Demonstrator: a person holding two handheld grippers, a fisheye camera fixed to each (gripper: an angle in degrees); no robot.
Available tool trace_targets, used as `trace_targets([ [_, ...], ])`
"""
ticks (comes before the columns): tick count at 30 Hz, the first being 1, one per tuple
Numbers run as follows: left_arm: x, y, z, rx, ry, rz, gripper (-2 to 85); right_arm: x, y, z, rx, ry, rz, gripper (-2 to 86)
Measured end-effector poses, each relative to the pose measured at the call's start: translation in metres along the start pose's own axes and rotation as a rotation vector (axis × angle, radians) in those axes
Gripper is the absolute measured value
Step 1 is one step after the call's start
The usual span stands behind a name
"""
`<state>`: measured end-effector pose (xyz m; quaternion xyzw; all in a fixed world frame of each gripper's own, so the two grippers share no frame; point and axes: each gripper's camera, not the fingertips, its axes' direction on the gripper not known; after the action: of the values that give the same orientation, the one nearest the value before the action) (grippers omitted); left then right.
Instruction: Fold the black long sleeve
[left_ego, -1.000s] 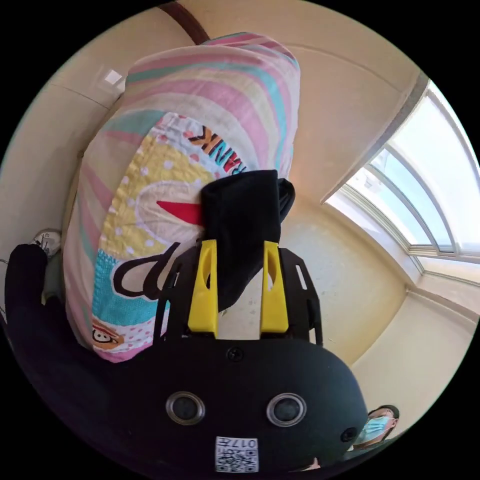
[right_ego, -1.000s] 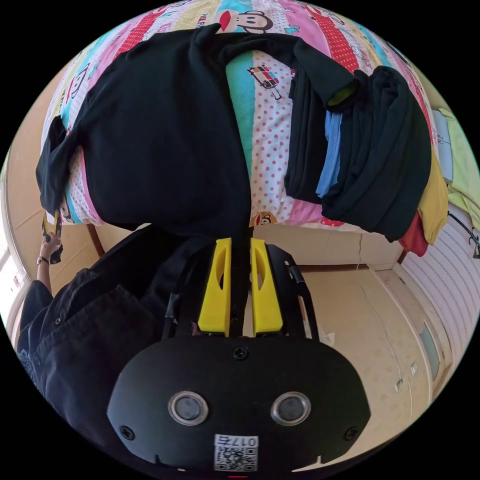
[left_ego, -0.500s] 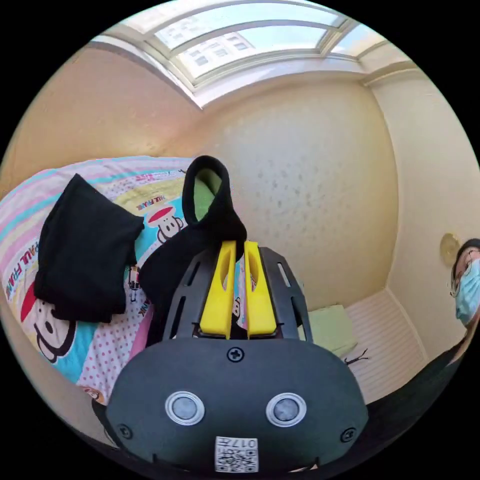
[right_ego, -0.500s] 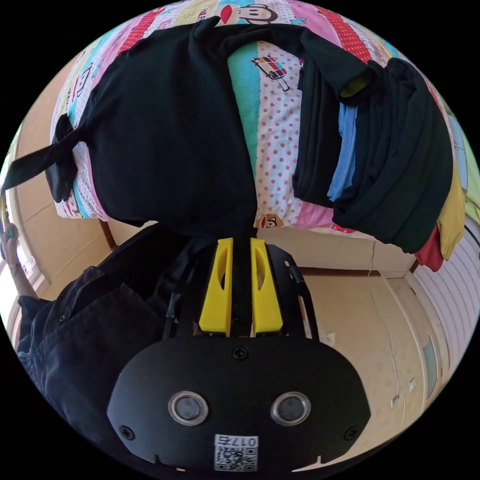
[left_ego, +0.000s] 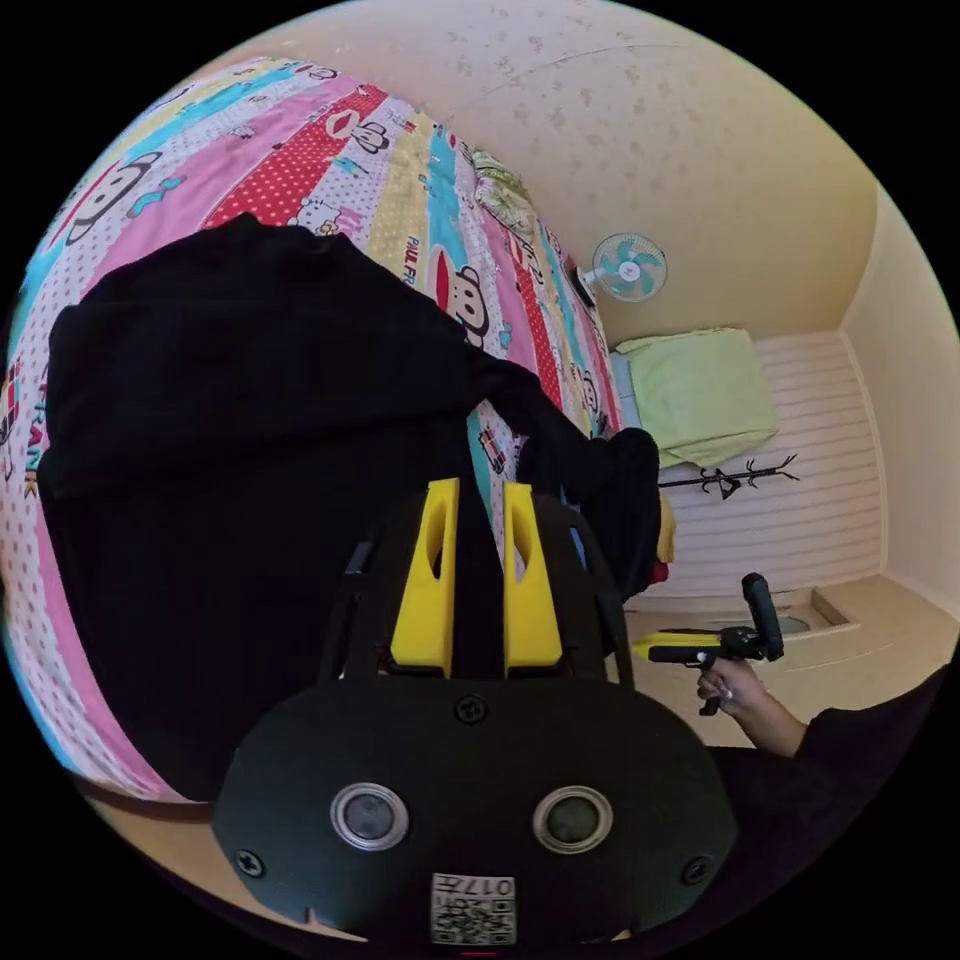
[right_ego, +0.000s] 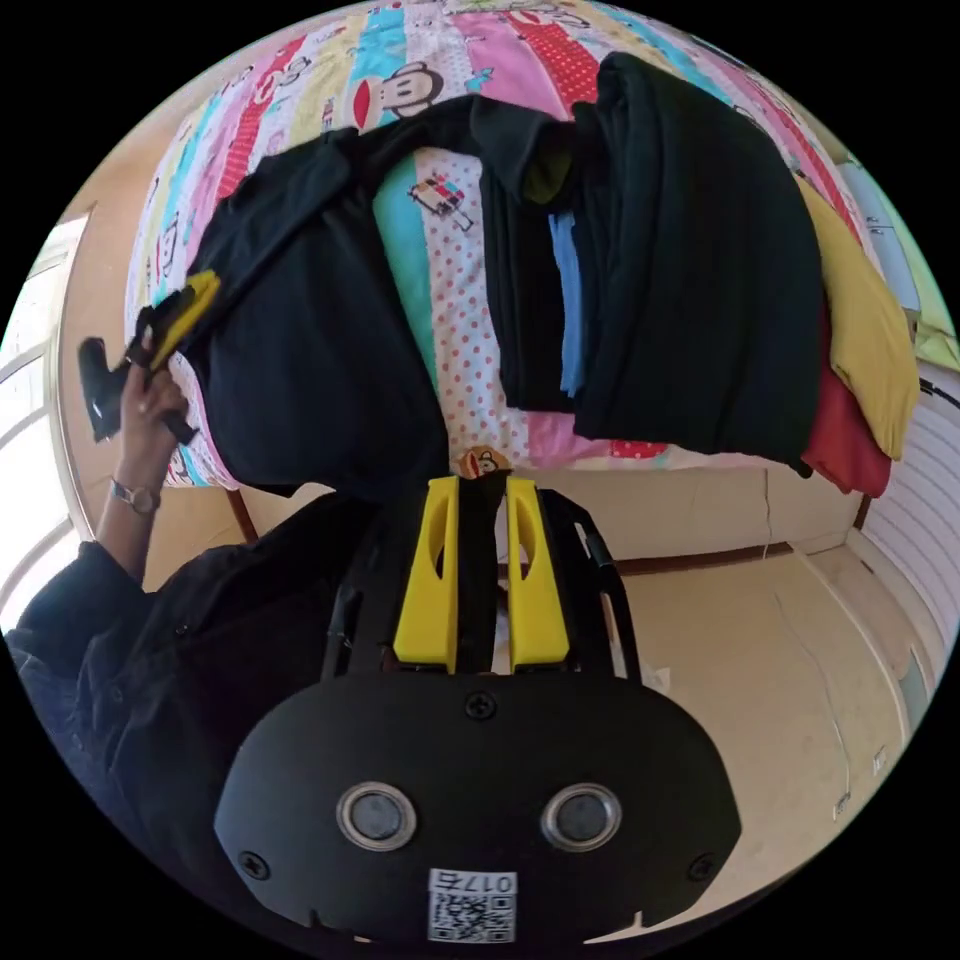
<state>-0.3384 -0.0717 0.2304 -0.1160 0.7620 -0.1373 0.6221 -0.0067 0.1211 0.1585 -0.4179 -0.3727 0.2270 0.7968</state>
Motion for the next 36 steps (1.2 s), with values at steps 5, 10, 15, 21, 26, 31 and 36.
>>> trace_targets([
  [5,-0.048,0.052,0.014,-0.129,-0.1,-0.118,7.8,-0.005,-0.051,-0.045,0.288,0.003,-0.044,10.8],
  [10,-0.052,0.066,0.002,-0.13,-0.183,-0.174,7.8,0.002,-0.148,0.018,0.24,0.09,0.061,11.1],
  [15,-0.042,0.067,-0.002,-0.106,-0.207,-0.19,7.7,0.003,-0.163,0.008,0.299,0.034,0.02,3.1],
  [21,-0.063,0.072,-0.005,-0.09,-0.199,-0.189,7.5,0.004,-0.11,-0.164,0.589,0.107,-0.15,1.2],
  [26,-0.097,0.081,-0.014,-0.047,-0.138,-0.234,8.3,-0.006,-0.105,-0.249,0.603,0.029,-0.242,1.0],
  [31,-0.119,0.089,-0.033,-0.016,-0.076,-0.248,8.7,-0.118,-0.112,-0.255,0.497,-0.034,-0.432,1.0],
  [36,-0.147,0.108,-0.061,0.02,-0.061,-0.288,8.9,-0.281,-0.119,-0.224,0.449,-0.095,-0.687,1.7],
])
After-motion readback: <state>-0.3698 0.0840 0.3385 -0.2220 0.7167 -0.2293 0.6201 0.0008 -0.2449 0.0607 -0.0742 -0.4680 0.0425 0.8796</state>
